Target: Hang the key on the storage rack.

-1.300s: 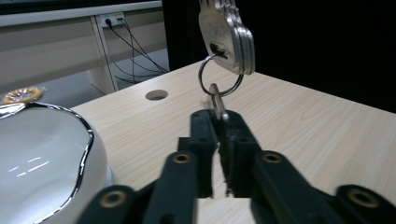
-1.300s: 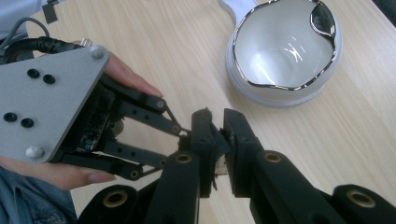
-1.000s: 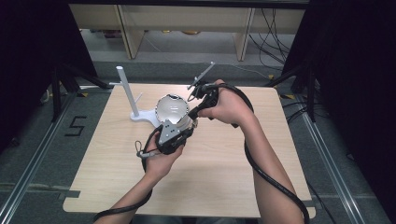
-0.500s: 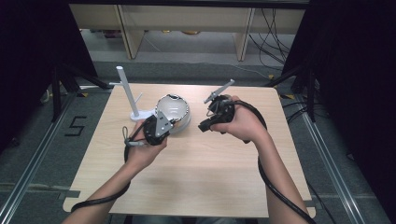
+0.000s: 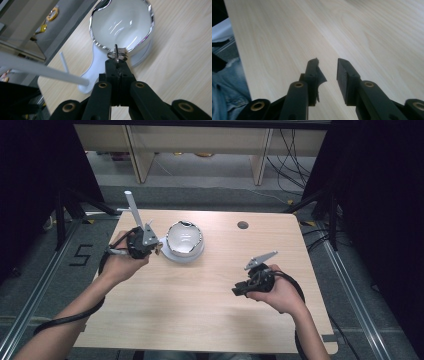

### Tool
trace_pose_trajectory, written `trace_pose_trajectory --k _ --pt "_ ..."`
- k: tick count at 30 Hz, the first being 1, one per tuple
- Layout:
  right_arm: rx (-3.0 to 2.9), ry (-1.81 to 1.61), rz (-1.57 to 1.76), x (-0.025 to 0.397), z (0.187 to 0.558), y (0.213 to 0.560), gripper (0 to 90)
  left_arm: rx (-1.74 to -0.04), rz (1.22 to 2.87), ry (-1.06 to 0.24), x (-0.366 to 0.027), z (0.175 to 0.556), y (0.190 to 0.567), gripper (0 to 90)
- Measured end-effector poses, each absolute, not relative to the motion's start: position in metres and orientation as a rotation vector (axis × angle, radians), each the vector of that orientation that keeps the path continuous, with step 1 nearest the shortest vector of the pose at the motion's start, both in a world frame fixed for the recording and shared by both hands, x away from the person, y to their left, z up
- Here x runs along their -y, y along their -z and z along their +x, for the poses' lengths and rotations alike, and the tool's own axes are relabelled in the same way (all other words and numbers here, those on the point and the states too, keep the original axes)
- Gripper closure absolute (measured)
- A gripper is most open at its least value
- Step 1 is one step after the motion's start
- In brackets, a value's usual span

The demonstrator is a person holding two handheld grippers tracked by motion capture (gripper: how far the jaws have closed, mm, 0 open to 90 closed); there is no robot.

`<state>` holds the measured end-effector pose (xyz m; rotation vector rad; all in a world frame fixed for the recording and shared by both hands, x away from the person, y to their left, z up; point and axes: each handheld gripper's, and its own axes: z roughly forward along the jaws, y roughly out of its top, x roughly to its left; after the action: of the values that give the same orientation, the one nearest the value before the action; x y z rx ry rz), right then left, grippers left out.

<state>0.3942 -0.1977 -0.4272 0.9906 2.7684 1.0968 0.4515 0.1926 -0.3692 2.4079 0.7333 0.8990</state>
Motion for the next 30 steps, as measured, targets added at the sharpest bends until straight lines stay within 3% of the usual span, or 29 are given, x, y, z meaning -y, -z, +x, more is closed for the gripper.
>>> trace_pose_trajectory --k 10,30 --pt "-2.292 -1.332 1.258 0.247 0.370 0.476 65.7 -0.890 2.352 -0.942 -0.230 0.455 0.353 89.1" --pt "-1.995 -1.383 1.264 0.270 0.355 0.496 59.5 -1.017 2.230 -0.972 -0.271 0.457 0.331 89.1"
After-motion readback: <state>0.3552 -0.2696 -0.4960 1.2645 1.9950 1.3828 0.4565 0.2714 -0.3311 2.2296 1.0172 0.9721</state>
